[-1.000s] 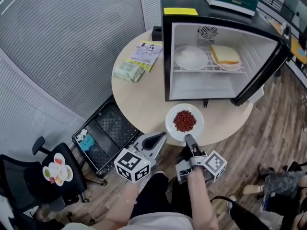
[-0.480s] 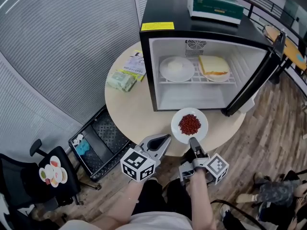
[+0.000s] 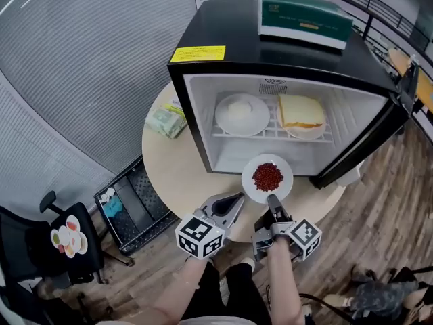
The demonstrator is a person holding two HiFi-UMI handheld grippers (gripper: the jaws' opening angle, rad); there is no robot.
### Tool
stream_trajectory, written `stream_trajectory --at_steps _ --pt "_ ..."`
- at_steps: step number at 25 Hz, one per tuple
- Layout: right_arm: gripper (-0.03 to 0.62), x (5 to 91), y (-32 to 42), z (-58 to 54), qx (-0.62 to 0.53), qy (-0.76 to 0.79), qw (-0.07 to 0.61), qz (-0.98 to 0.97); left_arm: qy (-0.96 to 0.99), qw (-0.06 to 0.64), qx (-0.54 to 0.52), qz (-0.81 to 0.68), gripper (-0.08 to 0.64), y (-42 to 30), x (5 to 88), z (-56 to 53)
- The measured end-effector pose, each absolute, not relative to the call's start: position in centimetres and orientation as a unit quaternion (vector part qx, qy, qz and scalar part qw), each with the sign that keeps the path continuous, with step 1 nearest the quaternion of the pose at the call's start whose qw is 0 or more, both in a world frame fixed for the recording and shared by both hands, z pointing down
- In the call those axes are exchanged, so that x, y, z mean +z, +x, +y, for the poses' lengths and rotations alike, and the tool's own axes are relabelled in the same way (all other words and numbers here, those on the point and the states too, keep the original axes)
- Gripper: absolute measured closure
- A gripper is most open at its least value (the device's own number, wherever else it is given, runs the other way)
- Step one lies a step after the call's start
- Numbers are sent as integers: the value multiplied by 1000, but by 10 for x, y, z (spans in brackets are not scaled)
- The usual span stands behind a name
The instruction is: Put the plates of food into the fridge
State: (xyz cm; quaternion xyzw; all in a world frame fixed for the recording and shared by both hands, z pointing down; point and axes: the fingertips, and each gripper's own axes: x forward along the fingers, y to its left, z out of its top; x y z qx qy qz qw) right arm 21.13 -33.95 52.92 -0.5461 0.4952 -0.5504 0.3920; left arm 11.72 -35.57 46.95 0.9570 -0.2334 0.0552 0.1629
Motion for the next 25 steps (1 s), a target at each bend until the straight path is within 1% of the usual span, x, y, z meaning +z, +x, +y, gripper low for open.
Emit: stream_trajectory --at_steps 6,11,17,25 --pt "575 546 239 -388 -565 -546 374 493 951 164 48 -259 555 146 479 -394" --pt "575 555 256 -431 -569 -553 351 497 946 169 38 -274 555 155 478 -414" --pt "575 561 259 -471 -575 -561 337 492 939 200 32 -280 555 146 486 -421" --pt "575 570 261 -490 -580 -587 317 468 939 201 39 -278 555 134 488 -427"
